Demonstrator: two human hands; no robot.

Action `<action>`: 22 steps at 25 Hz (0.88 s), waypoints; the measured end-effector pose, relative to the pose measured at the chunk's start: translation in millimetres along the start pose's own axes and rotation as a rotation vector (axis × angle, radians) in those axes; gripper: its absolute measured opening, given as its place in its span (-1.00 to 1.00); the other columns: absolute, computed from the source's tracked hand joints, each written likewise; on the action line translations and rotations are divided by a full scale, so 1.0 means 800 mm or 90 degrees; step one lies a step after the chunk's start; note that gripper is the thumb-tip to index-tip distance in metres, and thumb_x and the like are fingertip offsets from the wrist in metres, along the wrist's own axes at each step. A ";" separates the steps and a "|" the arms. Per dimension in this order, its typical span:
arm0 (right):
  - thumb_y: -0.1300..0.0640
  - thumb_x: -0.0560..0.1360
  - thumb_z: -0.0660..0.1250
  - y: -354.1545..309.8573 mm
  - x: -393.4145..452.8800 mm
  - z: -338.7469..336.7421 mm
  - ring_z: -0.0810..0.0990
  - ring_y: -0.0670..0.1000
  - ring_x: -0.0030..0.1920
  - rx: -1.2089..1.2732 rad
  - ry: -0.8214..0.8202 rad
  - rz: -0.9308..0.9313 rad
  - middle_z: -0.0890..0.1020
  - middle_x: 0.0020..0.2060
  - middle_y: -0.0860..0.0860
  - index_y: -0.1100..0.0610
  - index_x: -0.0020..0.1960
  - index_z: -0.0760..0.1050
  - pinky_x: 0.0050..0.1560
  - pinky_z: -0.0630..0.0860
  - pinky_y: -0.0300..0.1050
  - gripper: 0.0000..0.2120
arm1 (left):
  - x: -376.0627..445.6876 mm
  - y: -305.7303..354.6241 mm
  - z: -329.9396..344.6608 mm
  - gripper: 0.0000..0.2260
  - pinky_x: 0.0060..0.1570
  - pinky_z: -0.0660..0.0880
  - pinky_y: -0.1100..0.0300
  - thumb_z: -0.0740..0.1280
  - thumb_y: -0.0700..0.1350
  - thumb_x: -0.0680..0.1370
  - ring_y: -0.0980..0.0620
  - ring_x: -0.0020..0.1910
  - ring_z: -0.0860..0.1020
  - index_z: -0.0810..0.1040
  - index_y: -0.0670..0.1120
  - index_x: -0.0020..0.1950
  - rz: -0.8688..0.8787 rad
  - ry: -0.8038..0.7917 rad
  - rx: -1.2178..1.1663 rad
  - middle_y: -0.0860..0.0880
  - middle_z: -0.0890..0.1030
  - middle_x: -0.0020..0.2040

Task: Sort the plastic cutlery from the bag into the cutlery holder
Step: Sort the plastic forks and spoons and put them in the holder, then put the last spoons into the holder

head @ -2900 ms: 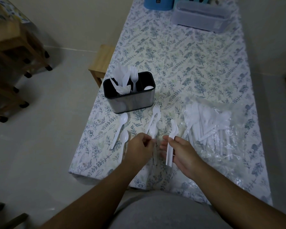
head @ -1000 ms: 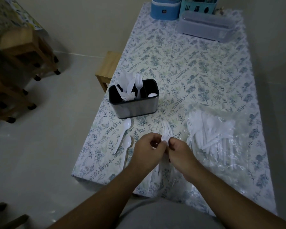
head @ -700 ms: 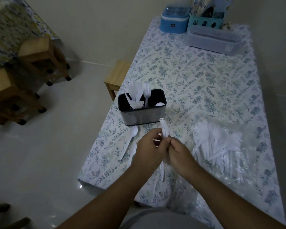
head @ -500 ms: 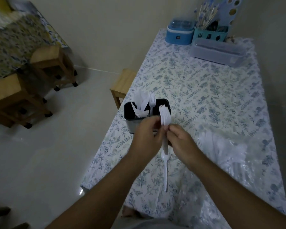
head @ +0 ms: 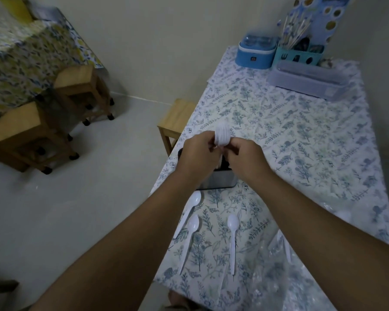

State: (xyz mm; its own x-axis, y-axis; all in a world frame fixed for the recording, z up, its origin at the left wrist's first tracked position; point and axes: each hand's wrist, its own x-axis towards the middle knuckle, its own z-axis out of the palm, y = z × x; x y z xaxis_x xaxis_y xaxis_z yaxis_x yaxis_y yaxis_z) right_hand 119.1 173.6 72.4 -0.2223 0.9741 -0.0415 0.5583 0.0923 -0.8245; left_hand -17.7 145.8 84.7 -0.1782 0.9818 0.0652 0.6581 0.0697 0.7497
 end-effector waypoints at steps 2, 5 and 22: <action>0.13 0.59 0.37 0.006 0.000 -0.002 0.58 -0.09 -0.26 -0.081 -0.041 -0.008 0.69 -0.20 -0.04 0.08 0.07 0.68 -0.23 0.48 -0.20 -0.87 | 0.004 -0.002 -0.005 -0.66 0.10 0.59 0.02 0.46 -0.22 0.47 -0.01 0.09 0.63 0.61 -0.09 0.24 -0.036 -0.050 0.043 -0.05 0.68 0.10; 0.12 0.59 0.37 0.006 -0.021 -0.011 0.55 -0.06 -0.18 -0.134 -0.003 -0.033 0.65 0.01 0.05 0.12 0.14 0.65 -0.18 0.45 -0.25 -0.83 | -0.032 0.002 -0.023 -0.57 0.21 0.53 0.17 0.44 -0.26 0.49 0.05 0.18 0.57 0.54 -0.09 0.35 0.005 0.036 0.043 -0.02 0.61 0.22; 0.11 0.62 0.34 0.080 -0.167 0.081 0.68 0.04 0.09 0.428 -0.111 0.436 0.69 0.07 0.08 0.04 0.20 0.50 0.08 0.66 0.05 -0.84 | -0.221 -0.120 0.037 -0.88 -0.35 0.47 0.34 0.45 0.01 0.53 0.26 -0.39 0.52 0.62 0.01 -0.16 -0.220 -0.243 -0.134 0.10 0.61 -0.30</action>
State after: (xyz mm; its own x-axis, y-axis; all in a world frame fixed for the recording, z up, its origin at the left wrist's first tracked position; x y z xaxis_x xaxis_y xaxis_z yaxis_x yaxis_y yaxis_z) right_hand 132.5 36.3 -11.5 -0.1643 0.7243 -0.6697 0.0504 -0.6718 -0.7390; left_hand -28.1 -29.2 -18.3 -0.0540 0.9050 -0.4221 0.4415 0.4008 0.8028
